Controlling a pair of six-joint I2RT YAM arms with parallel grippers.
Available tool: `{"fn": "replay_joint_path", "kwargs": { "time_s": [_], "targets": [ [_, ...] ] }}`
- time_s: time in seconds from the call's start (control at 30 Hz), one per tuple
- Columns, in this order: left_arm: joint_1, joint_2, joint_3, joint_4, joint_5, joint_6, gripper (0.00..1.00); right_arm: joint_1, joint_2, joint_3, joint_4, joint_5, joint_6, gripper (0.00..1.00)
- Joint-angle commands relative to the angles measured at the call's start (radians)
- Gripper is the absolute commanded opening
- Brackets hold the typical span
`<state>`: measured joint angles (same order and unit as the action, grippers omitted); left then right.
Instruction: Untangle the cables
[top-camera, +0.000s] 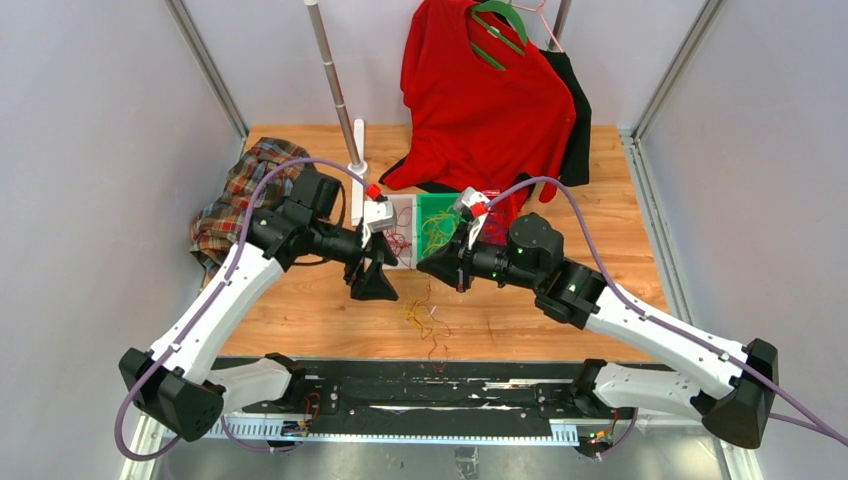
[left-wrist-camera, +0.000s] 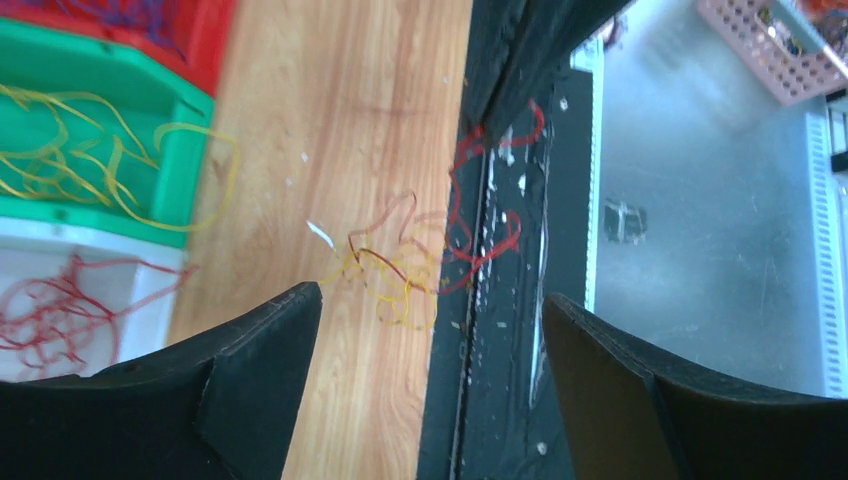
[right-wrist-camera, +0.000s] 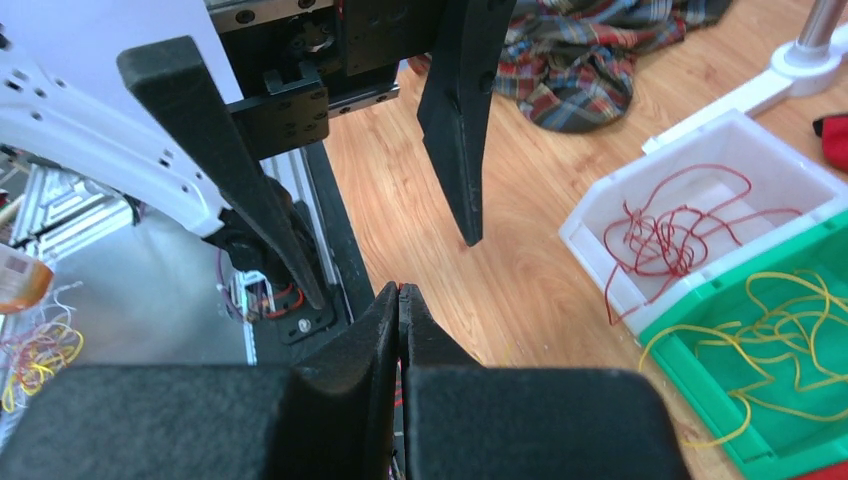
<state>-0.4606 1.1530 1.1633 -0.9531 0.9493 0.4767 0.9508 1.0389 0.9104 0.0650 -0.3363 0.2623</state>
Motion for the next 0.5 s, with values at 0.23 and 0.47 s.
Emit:
{"fn": "replay_joint_path", "kwargs": {
  "time_s": [0.23,0.47],
  "targets": [
    [-0.050,-0.121,-0.006,0.371,-0.026,-0.305,0.76,-0.013,0.010,0.087,0.225,0.043,0.124,0.01],
    [-0.114,-0.196,-0.172,0.684,-0.092,-0.447,0.66,-0.013,0.029,0.098,0.354,0.096,0.193,0.01]
  ]
}}
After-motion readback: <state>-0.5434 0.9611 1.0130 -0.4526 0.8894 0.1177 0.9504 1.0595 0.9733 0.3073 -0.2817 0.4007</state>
